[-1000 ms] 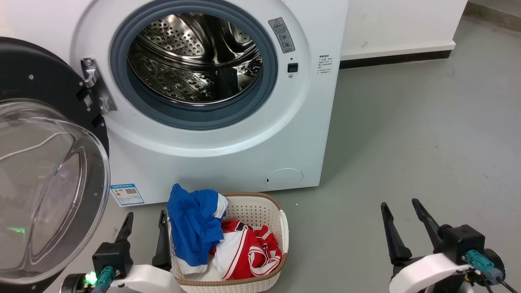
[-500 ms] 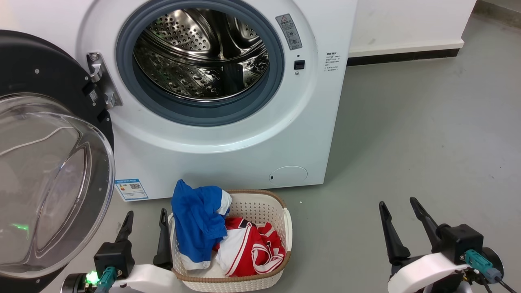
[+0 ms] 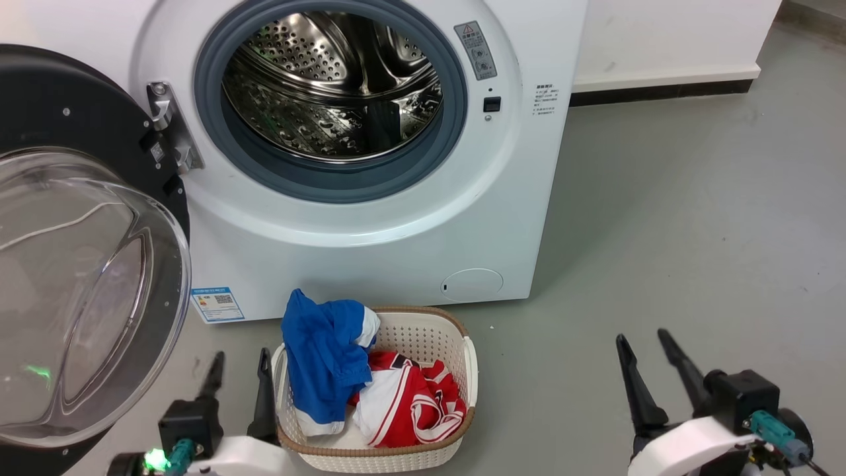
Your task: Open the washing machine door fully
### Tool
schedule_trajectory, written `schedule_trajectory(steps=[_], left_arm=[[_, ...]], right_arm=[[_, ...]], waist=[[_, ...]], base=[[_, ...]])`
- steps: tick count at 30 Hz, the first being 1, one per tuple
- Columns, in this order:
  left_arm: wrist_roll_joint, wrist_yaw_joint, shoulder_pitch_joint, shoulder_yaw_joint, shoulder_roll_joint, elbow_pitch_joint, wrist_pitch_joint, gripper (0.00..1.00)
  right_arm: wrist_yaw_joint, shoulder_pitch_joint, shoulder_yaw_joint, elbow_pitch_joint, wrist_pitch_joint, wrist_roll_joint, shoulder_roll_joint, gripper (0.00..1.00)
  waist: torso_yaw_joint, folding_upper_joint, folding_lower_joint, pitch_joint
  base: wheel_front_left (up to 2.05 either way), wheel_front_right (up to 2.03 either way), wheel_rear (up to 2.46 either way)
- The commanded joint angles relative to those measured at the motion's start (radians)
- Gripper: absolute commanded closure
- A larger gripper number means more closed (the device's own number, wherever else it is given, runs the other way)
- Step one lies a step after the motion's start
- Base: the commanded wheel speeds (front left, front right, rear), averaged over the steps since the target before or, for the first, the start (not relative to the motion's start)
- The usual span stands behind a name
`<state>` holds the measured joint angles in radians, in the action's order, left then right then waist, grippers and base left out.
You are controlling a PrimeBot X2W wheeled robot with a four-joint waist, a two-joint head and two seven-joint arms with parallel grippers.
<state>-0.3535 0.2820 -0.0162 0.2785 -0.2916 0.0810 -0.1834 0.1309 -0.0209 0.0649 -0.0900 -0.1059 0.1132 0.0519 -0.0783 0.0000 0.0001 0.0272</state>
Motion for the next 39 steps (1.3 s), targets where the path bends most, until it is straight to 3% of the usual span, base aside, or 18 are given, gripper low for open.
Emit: schedule_trajectory(steps=[1, 39], left_arm=[[-0.002, -0.001, -0.001, 0.001, 0.003, 0.005, 0.001, 1.00], [-0.558, -0.180, 0.055, -0.153, 0.098, 0.083, 0.116, 1.00]], right_arm=[[0.000, -0.003, 0.000, -0.006, 0.000, 0.002, 0.000, 1.00], [0.000, 0.052, -0.037, -0.072, 0.063, 0.682, 0.030, 1.00]], waist=[[0.000, 0.0000, 0.0000, 0.000], [0.023, 0.0000, 0.0000, -0.009]], base=[[0.00, 0.00, 0.00], [0.00, 0.00, 0.00]])
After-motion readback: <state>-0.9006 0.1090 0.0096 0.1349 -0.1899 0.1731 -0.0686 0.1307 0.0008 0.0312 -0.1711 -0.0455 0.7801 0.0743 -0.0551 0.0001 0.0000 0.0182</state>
